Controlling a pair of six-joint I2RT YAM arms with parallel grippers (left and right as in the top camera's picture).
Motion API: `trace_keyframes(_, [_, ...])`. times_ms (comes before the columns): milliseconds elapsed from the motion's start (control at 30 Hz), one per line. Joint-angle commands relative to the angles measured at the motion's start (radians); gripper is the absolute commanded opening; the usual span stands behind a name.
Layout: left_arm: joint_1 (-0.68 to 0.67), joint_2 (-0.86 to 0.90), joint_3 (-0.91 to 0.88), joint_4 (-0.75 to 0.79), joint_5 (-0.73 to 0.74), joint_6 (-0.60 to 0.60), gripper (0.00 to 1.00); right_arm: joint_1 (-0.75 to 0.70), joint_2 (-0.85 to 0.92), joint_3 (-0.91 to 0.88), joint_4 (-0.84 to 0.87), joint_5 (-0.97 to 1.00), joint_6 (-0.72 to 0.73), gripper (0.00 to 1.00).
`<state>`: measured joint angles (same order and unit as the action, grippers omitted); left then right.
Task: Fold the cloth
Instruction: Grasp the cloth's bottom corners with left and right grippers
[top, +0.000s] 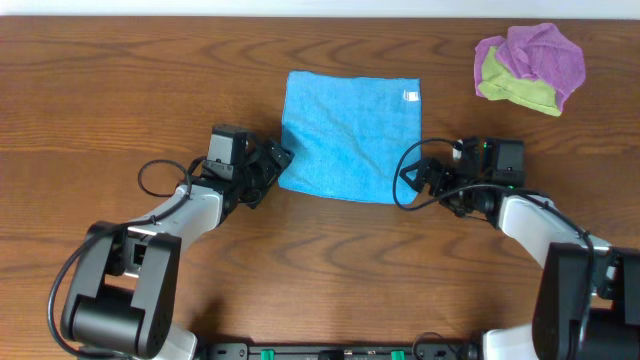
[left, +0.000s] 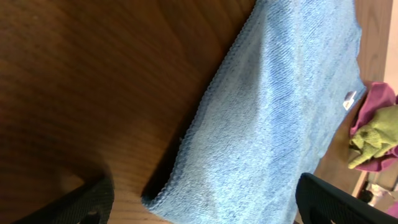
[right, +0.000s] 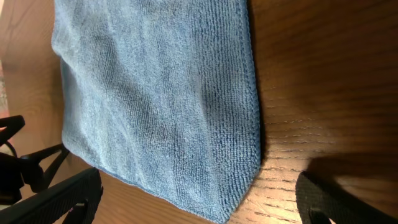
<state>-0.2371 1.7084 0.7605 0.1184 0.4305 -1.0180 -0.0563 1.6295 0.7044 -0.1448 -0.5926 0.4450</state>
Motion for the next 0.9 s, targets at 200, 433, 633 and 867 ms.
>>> trace_keyframes(200, [0.001,0.064,-0.006,0.030,-0.011,-0.038,0.95,0.046,0.063,-0.005,0.022,0.028,0.049,0.98])
trace_keyframes(433, [0.001,0.101,-0.006,0.051,0.029,-0.046,0.97,0.058,0.078,-0.005,0.053,0.043,0.068,0.95])
trace_keyframes(633, [0.001,0.124,-0.006,0.068,0.053,-0.047,0.95,0.062,0.078,-0.005,0.052,0.044,0.078,0.92])
trace_keyframes(867, [-0.002,0.124,-0.006,0.077,0.053,-0.053,0.92,0.093,0.078,-0.005,0.052,0.072,0.084,0.90])
